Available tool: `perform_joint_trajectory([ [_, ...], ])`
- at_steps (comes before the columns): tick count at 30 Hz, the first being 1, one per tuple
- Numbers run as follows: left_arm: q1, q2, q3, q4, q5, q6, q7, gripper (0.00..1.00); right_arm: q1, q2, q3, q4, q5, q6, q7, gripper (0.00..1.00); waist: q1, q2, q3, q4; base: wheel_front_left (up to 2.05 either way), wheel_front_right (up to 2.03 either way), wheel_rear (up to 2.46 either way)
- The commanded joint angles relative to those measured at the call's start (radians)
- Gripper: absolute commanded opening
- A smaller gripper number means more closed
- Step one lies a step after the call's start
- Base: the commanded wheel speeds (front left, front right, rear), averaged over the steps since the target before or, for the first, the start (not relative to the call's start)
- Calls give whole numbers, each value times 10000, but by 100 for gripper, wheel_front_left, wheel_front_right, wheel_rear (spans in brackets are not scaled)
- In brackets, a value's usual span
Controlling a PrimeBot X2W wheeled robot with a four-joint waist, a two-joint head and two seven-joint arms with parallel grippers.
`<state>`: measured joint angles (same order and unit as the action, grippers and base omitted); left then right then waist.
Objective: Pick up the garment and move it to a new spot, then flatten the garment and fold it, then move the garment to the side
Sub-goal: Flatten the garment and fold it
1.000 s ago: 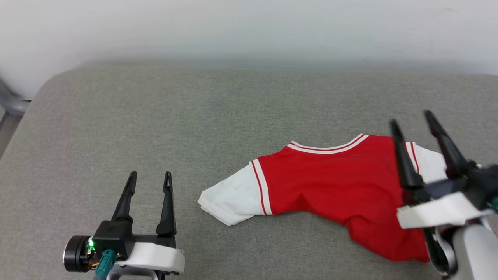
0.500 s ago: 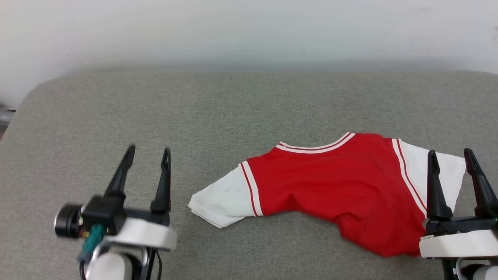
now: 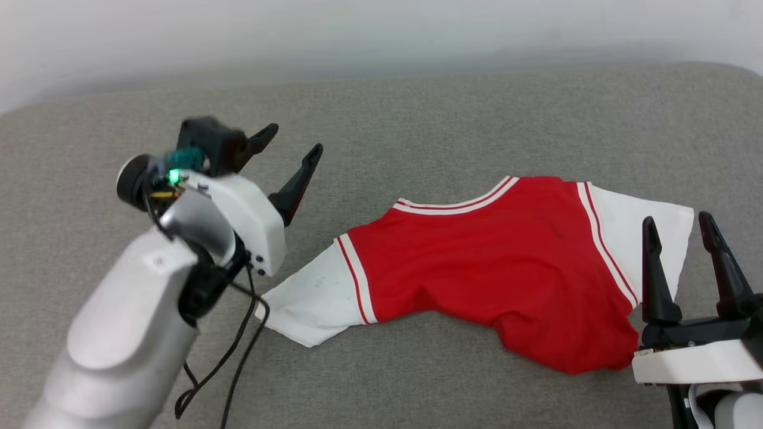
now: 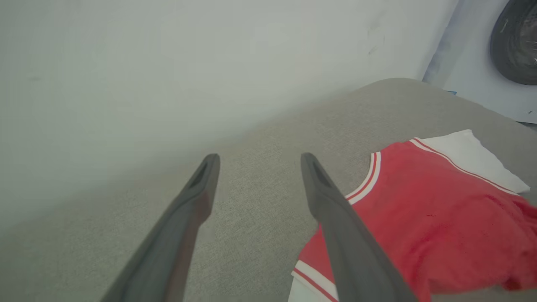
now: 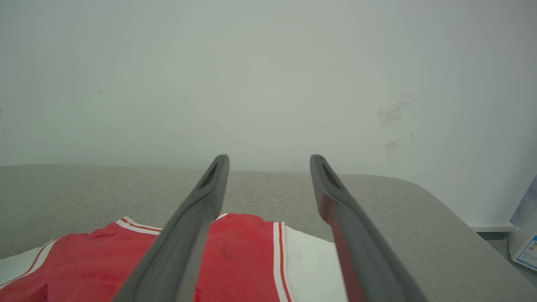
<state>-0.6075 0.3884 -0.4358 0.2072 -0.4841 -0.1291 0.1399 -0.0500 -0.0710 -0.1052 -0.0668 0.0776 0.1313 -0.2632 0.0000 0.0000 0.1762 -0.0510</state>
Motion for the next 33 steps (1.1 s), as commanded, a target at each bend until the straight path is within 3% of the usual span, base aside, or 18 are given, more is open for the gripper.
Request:
perform_joint_trajectory([
  [1,-380,195,-222,96,-568,-2,677,100,-186,24,-9,-68,-93,-11,-21,100,0,0,181,-169,0,0,0],
  [7,-1221,1265,-1689,323,-3098,-4,4399,100,-375,10,-90,-116,-176,-11,-22,100,0,0,526,-444,0,0,0],
  [15,-1186,2540,-3441,182,-4223,-5,6875,100,-623,53,-220,-164,-185,-11,-22,100,0,0,994,-608,0,0,0],
  [21,-1027,3029,-4246,113,-4267,-5,7026,100,-805,104,-293,-203,-173,-11,-22,100,0,0,1340,-604,0,0,0],
  [29,-756,2966,-5551,1106,-3926,19,6377,100,-1051,117,-177,-225,-195,-11,-22,100,0,0,1582,-638,0,0,0],
  [30,-813,2899,-5649,1150,-3948,21,6173,42,-1051,116,-205,-225,-210,-11,-22,100,0,0,1562,-609,0,0,0],
  [31,-877,2881,-5748,1142,-3957,19,5956,5,-1034,116,-224,-225,-224,-11,-22,100,0,0,1532,-581,0,0,0],
  [33,-1003,2856,-5823,1082,-4181,10,5477,0,-970,109,-246,-186,-251,-11,-22,100,0,0,1424,-513,0,0,0],
])
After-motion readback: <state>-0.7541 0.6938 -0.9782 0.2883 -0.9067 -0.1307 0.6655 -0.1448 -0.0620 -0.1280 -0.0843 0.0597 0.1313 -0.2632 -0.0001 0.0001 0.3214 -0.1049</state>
